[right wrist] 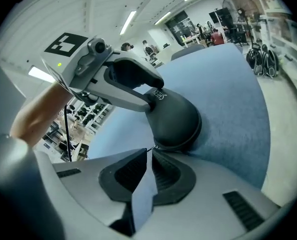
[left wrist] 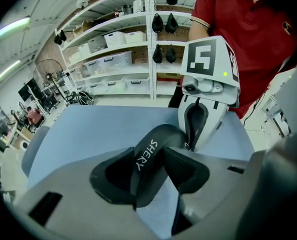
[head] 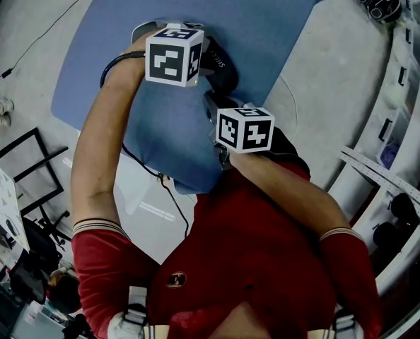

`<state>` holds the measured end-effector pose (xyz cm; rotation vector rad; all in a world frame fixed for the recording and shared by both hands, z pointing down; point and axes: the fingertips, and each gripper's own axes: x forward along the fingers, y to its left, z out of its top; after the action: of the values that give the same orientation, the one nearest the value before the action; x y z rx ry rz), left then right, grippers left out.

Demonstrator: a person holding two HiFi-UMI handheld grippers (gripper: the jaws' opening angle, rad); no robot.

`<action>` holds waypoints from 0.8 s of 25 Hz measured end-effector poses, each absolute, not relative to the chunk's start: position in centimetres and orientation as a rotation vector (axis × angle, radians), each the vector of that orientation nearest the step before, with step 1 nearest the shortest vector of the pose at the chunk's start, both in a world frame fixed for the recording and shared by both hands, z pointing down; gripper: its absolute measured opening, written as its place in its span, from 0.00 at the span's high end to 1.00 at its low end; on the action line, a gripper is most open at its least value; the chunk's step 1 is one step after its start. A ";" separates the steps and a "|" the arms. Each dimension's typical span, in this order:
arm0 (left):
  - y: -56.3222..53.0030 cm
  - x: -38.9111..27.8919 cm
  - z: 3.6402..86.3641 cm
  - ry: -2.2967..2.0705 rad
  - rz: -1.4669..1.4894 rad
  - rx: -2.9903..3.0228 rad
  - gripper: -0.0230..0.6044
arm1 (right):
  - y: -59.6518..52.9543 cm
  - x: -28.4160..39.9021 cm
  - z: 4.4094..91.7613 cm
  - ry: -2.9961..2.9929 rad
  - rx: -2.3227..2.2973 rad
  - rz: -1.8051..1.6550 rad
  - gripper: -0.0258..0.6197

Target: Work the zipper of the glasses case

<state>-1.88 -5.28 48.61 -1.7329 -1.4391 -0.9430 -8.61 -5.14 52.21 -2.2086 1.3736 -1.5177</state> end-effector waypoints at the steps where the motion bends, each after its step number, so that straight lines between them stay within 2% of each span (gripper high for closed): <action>1: -5.4 -1.9 48.5 -1.437 -0.936 -1.755 0.69 | -5.2 -8.8 52.2 1.396 -2.214 -1.513 0.92; 9: -5.7 -1.8 48.1 -1.362 -0.912 -1.905 0.69 | -3.7 -9.3 52.5 1.444 -2.207 -1.571 0.81; 14: -5.9 -2.0 47.9 -1.294 -0.911 -1.917 0.67 | -2.2 -9.4 52.0 1.492 -2.228 -1.574 0.80; 20: -6.1 -2.3 46.8 -1.217 -0.908 -2.007 0.67 | -0.1 -6.8 49.9 1.684 -2.380 -1.421 0.81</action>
<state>-2.33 -6.11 46.85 -2.0066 -1.2166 -0.9082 -6.82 -0.13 49.94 -2.3799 1.6840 -1.4210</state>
